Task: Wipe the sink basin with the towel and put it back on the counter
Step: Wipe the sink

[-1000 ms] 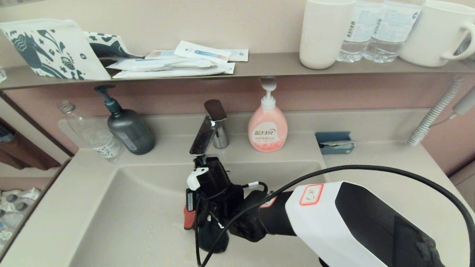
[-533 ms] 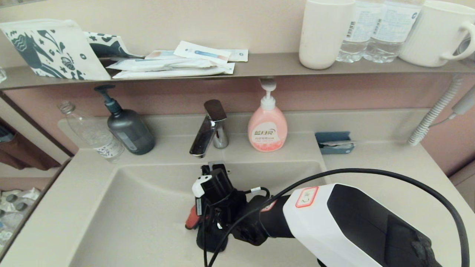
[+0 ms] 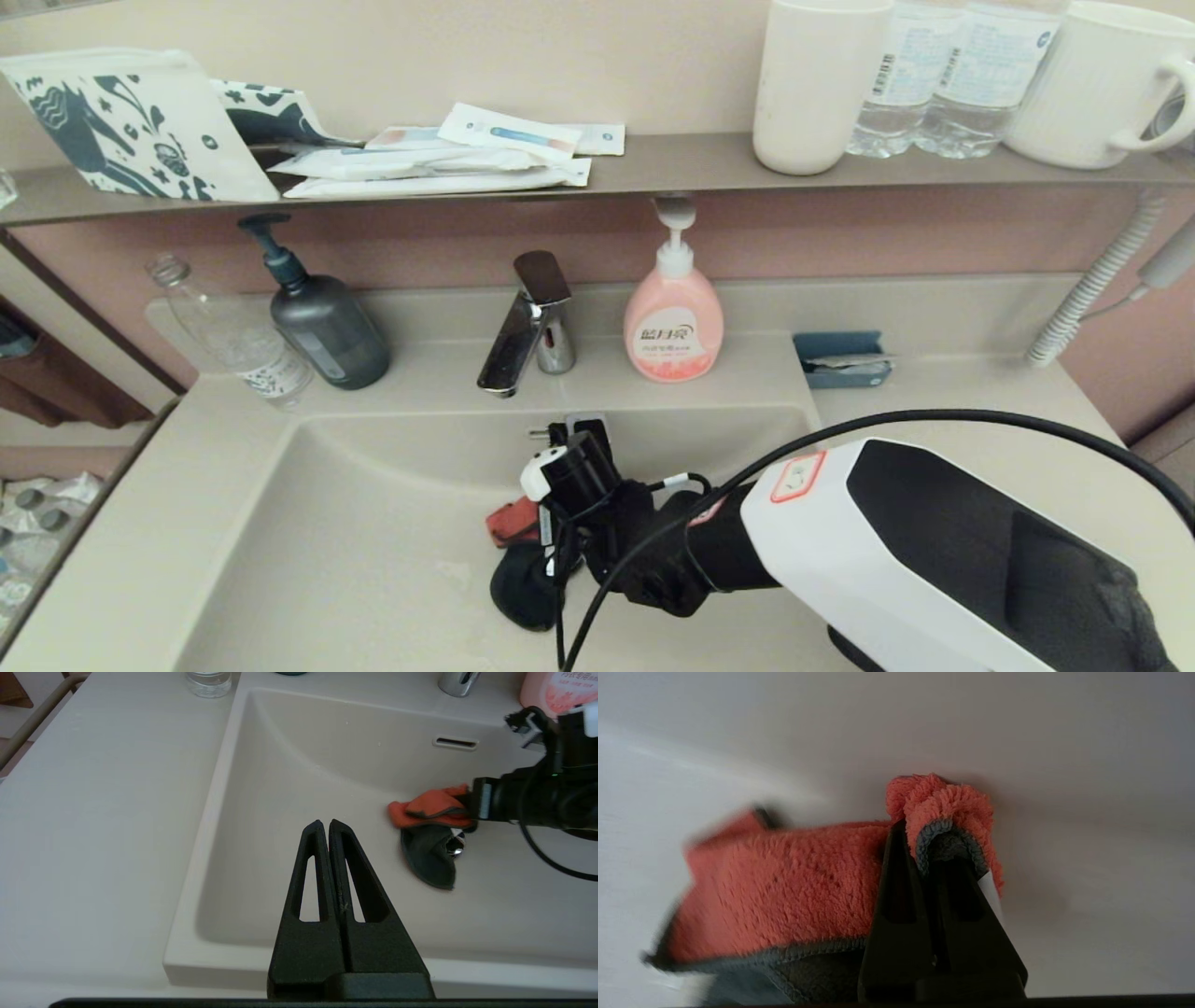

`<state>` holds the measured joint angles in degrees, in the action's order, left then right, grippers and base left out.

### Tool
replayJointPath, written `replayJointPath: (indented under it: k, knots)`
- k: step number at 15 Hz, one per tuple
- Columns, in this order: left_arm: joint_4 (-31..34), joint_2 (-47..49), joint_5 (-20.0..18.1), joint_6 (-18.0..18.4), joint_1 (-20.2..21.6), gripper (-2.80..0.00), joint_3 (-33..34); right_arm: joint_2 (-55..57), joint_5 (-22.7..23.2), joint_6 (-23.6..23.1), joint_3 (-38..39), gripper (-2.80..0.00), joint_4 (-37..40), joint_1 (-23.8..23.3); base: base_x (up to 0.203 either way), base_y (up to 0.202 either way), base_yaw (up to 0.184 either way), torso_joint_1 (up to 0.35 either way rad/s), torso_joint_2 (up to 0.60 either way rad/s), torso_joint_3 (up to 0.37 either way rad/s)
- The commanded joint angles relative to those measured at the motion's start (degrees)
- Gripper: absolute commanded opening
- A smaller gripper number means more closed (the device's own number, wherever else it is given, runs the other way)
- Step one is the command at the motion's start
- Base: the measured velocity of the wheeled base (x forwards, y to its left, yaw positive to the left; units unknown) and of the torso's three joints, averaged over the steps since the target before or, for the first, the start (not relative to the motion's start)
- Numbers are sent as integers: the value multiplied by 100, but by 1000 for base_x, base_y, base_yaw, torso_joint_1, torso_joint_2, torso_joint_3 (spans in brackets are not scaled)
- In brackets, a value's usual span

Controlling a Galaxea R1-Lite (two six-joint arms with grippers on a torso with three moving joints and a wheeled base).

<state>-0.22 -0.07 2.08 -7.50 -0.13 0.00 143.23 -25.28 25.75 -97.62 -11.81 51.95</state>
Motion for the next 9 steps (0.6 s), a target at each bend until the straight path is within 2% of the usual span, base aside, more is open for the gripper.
replayJointPath:
  k: [1, 9]
  knots:
    - [4, 7, 2, -6, -4, -280, 0, -298, -44, 17, 295, -280, -3, -73, 0, 0, 0, 0, 0, 0]
    - [3, 7, 2, -6, 4, -280, 0, -1687, -171, 10, 1781, -280, 40, -395, 0, 0, 0, 0, 0, 0]
